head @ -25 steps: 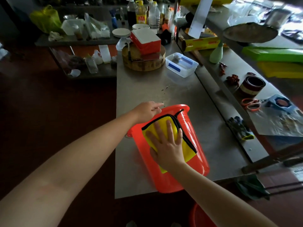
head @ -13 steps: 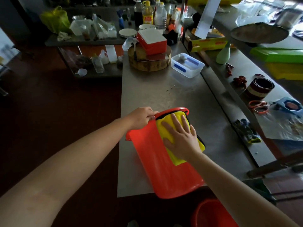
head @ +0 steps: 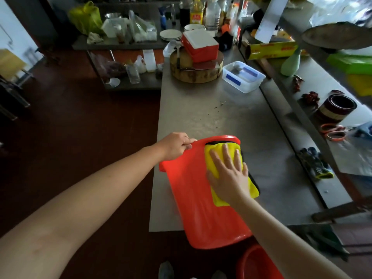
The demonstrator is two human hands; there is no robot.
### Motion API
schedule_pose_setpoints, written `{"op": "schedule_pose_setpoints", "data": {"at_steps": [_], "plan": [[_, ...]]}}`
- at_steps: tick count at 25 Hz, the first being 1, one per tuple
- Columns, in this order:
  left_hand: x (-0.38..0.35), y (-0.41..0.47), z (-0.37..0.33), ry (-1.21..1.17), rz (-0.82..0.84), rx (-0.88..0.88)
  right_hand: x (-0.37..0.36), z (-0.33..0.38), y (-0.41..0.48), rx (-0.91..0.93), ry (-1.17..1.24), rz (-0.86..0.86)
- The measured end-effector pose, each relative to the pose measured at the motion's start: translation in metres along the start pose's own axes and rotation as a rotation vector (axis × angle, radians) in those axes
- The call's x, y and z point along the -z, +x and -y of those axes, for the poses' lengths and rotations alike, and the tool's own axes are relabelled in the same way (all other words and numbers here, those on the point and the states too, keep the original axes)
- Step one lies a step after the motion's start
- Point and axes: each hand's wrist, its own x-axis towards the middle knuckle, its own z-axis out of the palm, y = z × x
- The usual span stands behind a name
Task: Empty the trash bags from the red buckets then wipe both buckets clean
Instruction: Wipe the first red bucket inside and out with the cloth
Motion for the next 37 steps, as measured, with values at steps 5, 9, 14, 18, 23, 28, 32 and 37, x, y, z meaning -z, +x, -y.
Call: {"op": "schedule_pose_setpoints", "data": {"at_steps": [5, 9, 14, 18, 23, 28, 32, 37], "plan": [[-0.016, -0.014, -0.002, 0.025, -0.063, -0.033, -0.02, 0.026, -0.026, 0.144, -0.148, -0.057], [-0.019, -0.008, -0.011, 0.033, -0.085, -0.025, -0.013, -0.003, -0.02, 0.112, -0.067, -0.036], [-0.023, -0.002, -0.021, 0.019, -0.095, 0.018, -0.004, -0.055, -0.01, -0.315, 0.426, 0.107], [-0.027, -0.002, -0.025, 0.051, -0.161, 0.024, 0.001, -0.043, -0.01, -0.396, 0.434, 0.121], [-0.033, -0.008, -0.024, 0.178, -0.19, -0.023, -0.019, 0.01, -0.051, 0.072, -0.024, -0.05], [-0.045, -0.037, -0.002, 0.181, -0.024, -0.022, -0.013, -0.004, -0.051, 0.078, -0.033, -0.056], [-0.037, -0.033, 0.005, 0.166, -0.117, -0.056, -0.02, 0.019, -0.044, 0.033, -0.064, -0.034], [-0.035, -0.047, 0.032, 0.109, -0.123, -0.005, -0.024, 0.039, -0.028, 0.187, -0.152, -0.021]]}}
